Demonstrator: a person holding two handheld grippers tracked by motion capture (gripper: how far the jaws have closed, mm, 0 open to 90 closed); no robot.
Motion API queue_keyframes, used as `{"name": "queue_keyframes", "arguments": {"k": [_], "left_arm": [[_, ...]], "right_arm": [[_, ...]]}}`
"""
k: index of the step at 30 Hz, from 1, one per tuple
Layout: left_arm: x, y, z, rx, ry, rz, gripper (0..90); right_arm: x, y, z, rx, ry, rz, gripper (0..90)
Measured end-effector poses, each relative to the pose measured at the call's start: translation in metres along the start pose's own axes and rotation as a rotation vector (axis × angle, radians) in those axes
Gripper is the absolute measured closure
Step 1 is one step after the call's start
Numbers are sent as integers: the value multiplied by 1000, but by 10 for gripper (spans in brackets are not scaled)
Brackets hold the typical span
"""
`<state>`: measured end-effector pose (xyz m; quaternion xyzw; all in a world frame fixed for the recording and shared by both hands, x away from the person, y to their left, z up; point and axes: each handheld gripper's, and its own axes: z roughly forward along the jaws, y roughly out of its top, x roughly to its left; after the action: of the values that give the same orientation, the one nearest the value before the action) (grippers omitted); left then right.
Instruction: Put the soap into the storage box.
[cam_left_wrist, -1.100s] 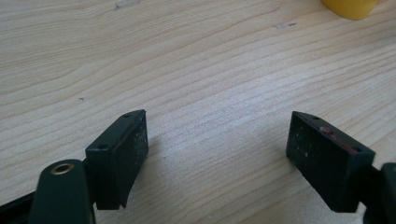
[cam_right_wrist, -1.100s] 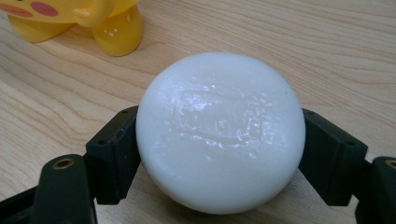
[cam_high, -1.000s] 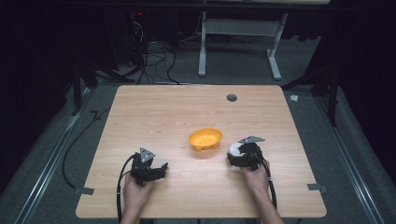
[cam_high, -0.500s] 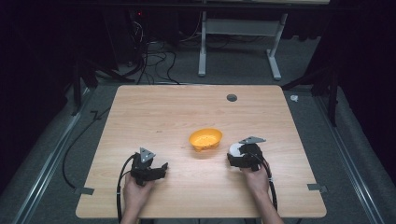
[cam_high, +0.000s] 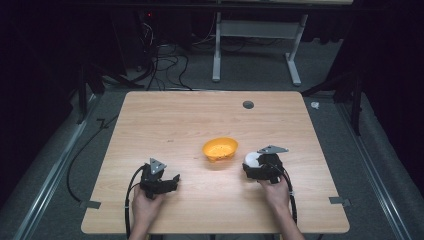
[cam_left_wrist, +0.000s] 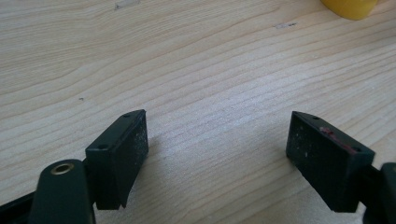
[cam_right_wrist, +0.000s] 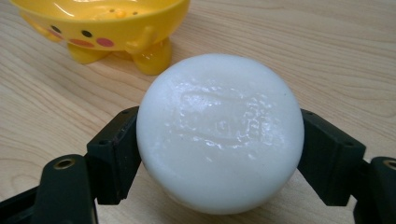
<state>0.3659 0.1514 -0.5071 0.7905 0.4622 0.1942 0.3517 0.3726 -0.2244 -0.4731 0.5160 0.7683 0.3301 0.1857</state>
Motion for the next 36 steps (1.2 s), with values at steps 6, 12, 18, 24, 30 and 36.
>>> {"name": "queue_keyframes", "arguments": {"k": [6, 12, 18, 24, 30, 36], "left_arm": [[0, 0, 0, 0, 0, 0, 213], [0, 0, 0, 0, 1, 0, 213], [0, 0, 0, 0, 1, 0, 213], [0, 0, 0, 0, 2, 0, 213], [0, 0, 0, 0, 1, 0, 213], [0, 0, 0, 1, 1, 1, 211]], "right_arm": [[0, 2, -10, -26, 10, -4, 235], [0, 4, -21, -46, 24, -8, 235], [0, 7, -32, -74, 58, 5, 235], [4, 11, -39, -91, 75, -8, 235], [11, 18, -45, -99, 84, -37, 235], [17, 25, -48, -102, 100, -60, 235]]}}
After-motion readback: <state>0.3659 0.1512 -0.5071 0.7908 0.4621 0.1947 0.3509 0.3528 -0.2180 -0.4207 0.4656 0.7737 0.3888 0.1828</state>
